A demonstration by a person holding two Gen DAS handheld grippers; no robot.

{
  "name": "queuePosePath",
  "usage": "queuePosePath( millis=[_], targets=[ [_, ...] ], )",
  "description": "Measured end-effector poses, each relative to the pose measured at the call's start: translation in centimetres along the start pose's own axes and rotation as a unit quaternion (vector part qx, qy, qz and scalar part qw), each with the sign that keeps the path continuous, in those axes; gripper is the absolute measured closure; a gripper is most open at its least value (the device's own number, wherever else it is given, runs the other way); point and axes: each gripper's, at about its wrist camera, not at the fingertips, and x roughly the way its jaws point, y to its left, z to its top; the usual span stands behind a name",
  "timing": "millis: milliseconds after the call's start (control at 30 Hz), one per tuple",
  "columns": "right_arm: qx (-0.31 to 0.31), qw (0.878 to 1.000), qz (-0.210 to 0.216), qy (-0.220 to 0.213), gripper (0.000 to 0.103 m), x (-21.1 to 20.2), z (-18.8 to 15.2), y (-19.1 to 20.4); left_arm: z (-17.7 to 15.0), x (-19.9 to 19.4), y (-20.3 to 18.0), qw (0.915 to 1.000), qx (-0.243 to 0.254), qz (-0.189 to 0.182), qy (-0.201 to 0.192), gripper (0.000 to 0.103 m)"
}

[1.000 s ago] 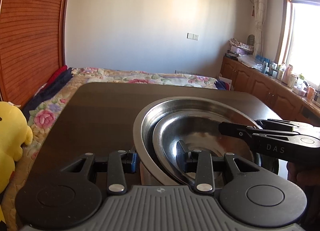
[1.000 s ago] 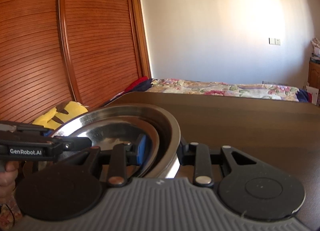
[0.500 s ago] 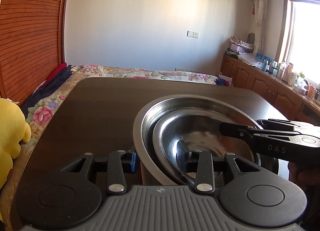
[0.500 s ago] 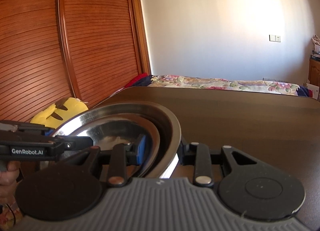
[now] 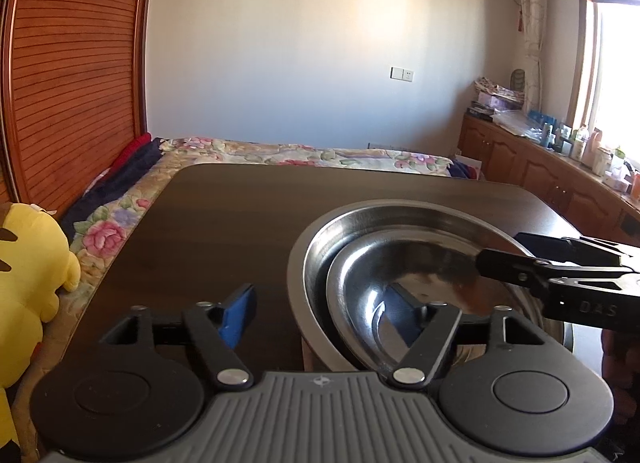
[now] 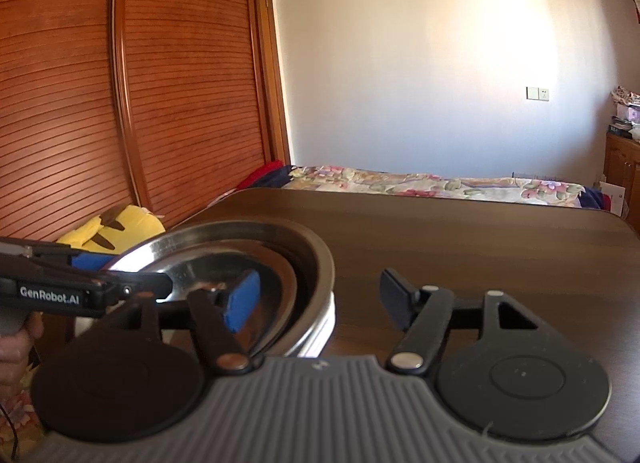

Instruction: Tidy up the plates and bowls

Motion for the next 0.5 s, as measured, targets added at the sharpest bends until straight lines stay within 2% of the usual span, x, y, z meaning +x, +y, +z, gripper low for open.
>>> queuePosePath(
  millis=[133, 200, 400, 500],
  targets=[
    [0.000, 1.000, -0.005, -0.013, 0.028, -1.0, 0.3, -0.2, 0.4, -0.5, -0.3, 0.9999, 0.005, 0.011, -0.008, 0.015],
    [0.000, 1.000, -0.009, -0.021, 0.026, -1.6, 0.5, -0.2, 0.5, -0.9, -0.6, 0.9998, 0.008, 0.014, -0.014, 0.015],
    [-0.006, 0.999, -0.020, -0.046, 0.010, -3.6, 1.1, -0.5, 1.2, -2.3, -1.6, 0.9992, 0.018, 0.014, -0.032, 0.009],
    [-0.007, 0.998, -0.029, -0.055, 0.005, -4.5, 1.4, -0.7, 1.5, -3.0, -2.3, 0.9986, 0.025, 0.017, -0.043, 0.001]
  ],
)
